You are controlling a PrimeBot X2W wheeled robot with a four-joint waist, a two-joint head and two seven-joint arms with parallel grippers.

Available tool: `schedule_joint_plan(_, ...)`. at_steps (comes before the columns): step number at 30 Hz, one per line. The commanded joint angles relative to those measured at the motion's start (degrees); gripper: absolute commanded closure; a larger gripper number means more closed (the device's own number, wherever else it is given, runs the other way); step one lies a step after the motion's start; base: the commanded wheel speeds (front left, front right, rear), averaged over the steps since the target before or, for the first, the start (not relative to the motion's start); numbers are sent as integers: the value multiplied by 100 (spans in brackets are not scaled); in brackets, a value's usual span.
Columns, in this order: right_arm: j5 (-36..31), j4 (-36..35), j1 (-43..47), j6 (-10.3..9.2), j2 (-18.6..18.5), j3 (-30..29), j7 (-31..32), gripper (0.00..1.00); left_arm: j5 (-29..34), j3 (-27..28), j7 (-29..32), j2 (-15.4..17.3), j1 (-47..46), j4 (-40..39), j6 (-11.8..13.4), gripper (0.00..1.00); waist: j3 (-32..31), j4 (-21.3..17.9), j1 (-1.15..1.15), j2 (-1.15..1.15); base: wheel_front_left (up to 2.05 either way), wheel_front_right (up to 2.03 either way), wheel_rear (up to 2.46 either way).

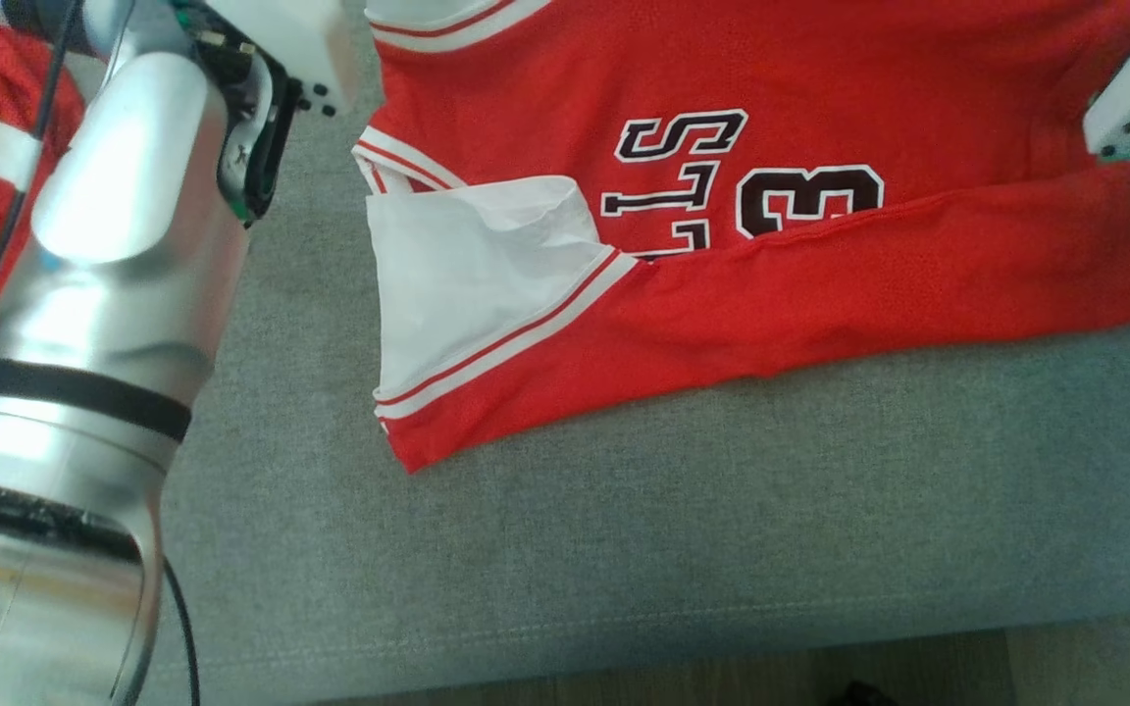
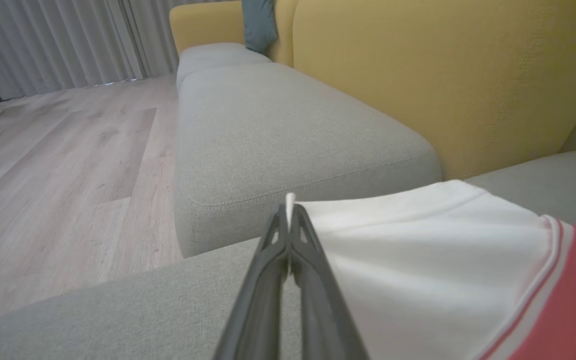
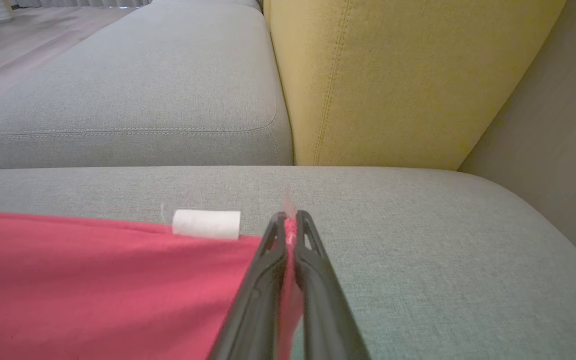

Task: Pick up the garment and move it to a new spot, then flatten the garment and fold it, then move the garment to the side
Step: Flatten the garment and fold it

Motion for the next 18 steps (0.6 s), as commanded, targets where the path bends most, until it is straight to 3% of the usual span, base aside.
schedule_joint_plan(1,-37,-102,-91,-4,0,4,-102,100,-14,150,-69,222,-199,-108,3,100,-30,8,0,0,0,0,0)
schedule_joint_plan(9,97,12,208,-4,13,69,-379,100,78,-76,-205,228,369,-287,-85,100,-345,28,0,0,0,0,0)
schedule_joint_plan(18,543,-165,836,-4,-126,340,-195,100,132,-319,-103,518,1256,-1127,-69,100,-856,86,0,0,0,0,0)
